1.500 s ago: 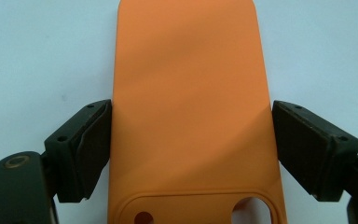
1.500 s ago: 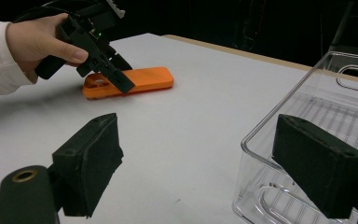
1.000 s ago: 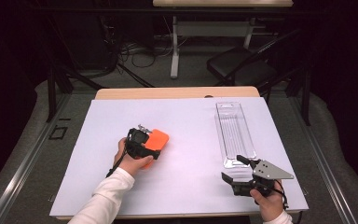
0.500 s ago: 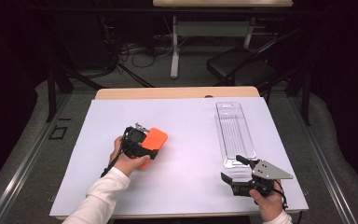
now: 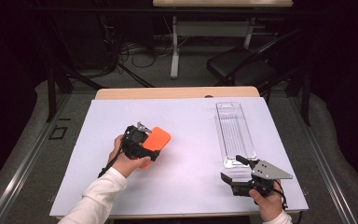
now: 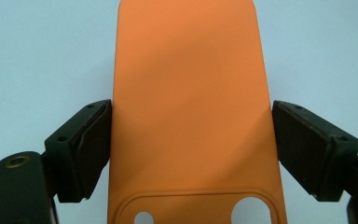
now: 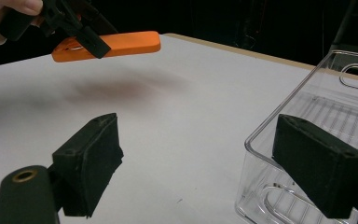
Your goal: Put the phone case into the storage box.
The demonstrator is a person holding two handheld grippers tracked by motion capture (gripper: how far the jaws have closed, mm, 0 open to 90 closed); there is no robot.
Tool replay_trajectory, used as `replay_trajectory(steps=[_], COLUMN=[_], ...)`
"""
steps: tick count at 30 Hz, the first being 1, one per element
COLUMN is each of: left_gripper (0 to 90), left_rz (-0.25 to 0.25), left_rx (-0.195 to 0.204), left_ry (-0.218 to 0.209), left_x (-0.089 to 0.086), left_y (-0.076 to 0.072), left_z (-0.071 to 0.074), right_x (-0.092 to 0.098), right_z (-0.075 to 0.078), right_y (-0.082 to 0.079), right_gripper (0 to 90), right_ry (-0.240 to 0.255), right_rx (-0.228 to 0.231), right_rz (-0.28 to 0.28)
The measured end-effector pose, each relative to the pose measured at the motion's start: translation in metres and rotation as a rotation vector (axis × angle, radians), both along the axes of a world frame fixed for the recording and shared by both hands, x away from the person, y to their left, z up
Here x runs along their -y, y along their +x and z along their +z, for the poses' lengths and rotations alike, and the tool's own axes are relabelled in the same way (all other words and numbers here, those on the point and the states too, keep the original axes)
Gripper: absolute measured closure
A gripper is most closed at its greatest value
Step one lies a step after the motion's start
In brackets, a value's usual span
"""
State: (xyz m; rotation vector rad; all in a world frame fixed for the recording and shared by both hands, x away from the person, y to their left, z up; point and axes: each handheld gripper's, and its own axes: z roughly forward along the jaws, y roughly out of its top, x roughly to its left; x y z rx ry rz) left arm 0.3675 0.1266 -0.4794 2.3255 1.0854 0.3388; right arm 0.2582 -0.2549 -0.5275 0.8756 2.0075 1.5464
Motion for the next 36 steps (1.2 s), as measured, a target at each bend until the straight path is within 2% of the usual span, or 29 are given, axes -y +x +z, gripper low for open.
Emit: replay_trajectory(steps=[5, 6, 9, 13, 14, 28, 36], left_gripper=[15.9, 15.9, 15.9, 15.9, 15.9, 15.9, 15.9], left_rz=[-0.038, -0.06, -0.069, -0.097, -0.118, -0.209, -0.28], left_rx=[0.004, 0.001, 0.006, 0.01, 0.006, 0.016, 0.016], left_ry=[-0.002, 0.003, 0.004, 0.011, 0.008, 0.015, 0.043], left_x=[0.007, 0.01, 0.014, 0.021, 0.024, 0.048, 0.055], left_y=[-0.005, -0.007, -0.009, -0.014, -0.016, -0.03, -0.032], left_z=[0.006, 0.008, 0.009, 0.012, 0.013, 0.021, 0.025], right_x=[0.0, 0.0, 0.0, 0.0, 0.0, 0.0, 0.0], right_z=[0.0, 0.0, 0.0, 0.0, 0.0, 0.0, 0.0], right_y=[0.0, 0.0, 0.0, 0.0, 0.0, 0.0, 0.0], right_gripper=[14.4, 14.4, 14.5, 14.4, 14.4, 14.4, 14.5], right_ry=[-0.001, -0.002, -0.001, -0.001, -0.001, -0.005, -0.007], right_rx=[0.001, 0.001, 0.0, 0.001, 0.001, 0.001, 0.001], right_rz=[0.002, 0.002, 0.001, 0.002, 0.003, 0.006, 0.004])
